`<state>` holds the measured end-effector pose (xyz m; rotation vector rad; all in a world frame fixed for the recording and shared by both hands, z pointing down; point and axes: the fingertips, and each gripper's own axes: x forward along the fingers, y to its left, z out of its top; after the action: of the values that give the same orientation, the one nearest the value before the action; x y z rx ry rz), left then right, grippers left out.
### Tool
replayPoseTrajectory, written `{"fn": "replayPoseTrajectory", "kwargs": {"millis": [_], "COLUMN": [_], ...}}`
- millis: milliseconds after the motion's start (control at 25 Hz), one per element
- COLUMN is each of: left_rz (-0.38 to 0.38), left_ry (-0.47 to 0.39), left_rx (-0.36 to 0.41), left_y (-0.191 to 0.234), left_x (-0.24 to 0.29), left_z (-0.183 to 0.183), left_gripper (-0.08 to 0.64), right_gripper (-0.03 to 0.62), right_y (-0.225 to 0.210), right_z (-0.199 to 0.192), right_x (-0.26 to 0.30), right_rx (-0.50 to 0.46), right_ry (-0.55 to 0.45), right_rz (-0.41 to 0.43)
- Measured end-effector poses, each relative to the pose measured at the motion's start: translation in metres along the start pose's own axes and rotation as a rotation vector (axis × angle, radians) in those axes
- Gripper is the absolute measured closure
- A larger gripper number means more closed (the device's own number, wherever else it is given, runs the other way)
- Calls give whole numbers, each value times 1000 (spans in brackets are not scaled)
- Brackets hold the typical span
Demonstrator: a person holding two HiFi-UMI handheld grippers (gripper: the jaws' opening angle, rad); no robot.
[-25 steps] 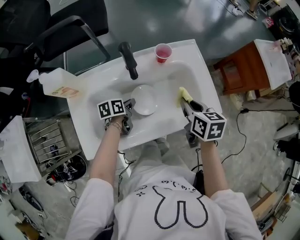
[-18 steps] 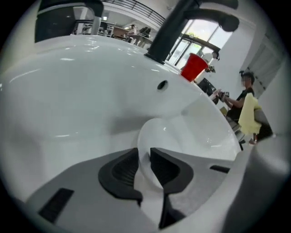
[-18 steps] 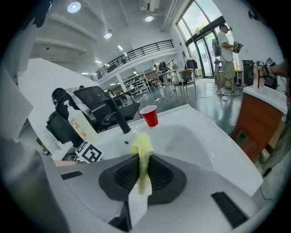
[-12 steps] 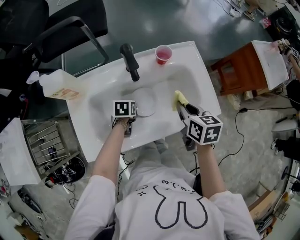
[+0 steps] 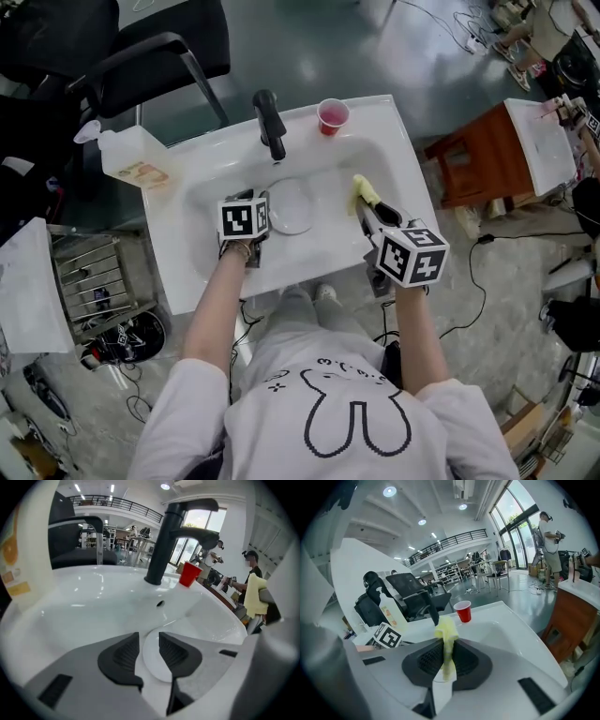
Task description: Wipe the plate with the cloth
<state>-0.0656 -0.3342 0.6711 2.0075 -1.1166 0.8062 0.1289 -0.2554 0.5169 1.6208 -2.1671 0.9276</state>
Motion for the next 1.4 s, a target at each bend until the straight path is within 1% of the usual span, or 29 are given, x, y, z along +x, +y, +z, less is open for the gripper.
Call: {"fn": "replayPoseTrajectory", "kwargs": {"millis": [200,360,480,560,680,840,1040,1240,1280,1320,1360,1400], "left_rz": [72,131,151,163,176,213,279,357,368,373,370,361], "left_ry": [-142,-263,-371,-458,-595,-757,-934,-1037,-1051,-1062,-1069,-1075], "left_rx": [-31,-21,-17,-7,32,97,229,343,356,362,365,369], "left_y": [2,-9,-19,-26,-42,-78,-115,-144,-147,-149,-152,-154], "left_x": [-44,-90,-125,-150,-188,-245,-314,-366,-373,-379,-384,-388], "left_z": [22,38,48,55,63,70,73,77,77,78,79,80], "left_gripper": [430,430,431,434,439,440,446,463,476,507,537,545], "right_gripper": [541,541,541,541,541,541,541,541,541,541,541,541], "right_y": [12,24,34,41,50,56,67,80,83,85,87,89], "right_z": [24,38,49,54,59,69,79,95,99,101,104,107], "right_x": [-9,-24,-37,-46,-63,-99,-136,-170,-176,-181,-186,-190], "right_rx": [-62,-125,-198,-242,-289,-351,-434,-518,-540,-562,-580,-594], "right_ry": [-53,-82,-120,-159,-218,-292,-390,-504,-526,-546,-564,-581], "right_rz": [63,113,139,154,170,182,193,195,192,188,183,177]}}
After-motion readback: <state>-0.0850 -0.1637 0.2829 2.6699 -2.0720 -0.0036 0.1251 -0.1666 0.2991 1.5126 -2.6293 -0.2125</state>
